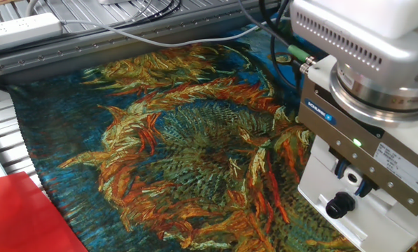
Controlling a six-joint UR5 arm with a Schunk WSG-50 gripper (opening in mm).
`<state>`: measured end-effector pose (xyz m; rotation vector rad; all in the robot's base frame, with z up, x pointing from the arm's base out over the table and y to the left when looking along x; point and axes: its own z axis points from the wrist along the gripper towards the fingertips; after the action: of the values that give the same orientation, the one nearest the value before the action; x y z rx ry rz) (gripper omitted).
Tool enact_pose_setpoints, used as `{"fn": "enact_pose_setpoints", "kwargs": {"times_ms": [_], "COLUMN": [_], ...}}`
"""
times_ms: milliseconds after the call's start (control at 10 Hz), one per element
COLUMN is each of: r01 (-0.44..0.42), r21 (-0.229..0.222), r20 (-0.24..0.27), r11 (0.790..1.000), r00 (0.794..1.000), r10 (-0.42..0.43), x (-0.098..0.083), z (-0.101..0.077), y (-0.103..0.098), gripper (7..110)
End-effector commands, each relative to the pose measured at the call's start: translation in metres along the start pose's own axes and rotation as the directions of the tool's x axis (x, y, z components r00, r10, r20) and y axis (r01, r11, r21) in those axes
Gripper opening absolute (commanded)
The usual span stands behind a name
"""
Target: Grasp the handle and close the drawer
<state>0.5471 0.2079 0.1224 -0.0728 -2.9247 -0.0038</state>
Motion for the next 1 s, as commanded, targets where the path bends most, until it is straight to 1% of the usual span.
{"fn": "enact_pose_setpoints", "kwargs": {"times_ms": [0,100,300,400,700,900], "r01": [-0.002,-0.006,-0.012,-0.007,-0.009,-0.012], "r21": [-0.019,-0.014,-0.006,0.005,0.006,-0.005], "r20": [0.005,-0.003,-0.038,-0.049,-0.083,-0.082], "r11": [1.000,1.000,1.000,1.000,1.000,1.000], "r00": [1.000,1.000,0.999,0.999,0.997,0.997], "r10": [0.002,0.006,0.012,0.007,0.010,0.011], "x": [0.000,0.003,0.012,0.015,0.021,0.020], "z": [-0.001,-0.002,-0.002,-0.002,-0.001,-0.001], "y": [0.002,0.001,-0.001,-0.004,-0.003,-0.001], "gripper": [7,7,7,7,7,7]}}
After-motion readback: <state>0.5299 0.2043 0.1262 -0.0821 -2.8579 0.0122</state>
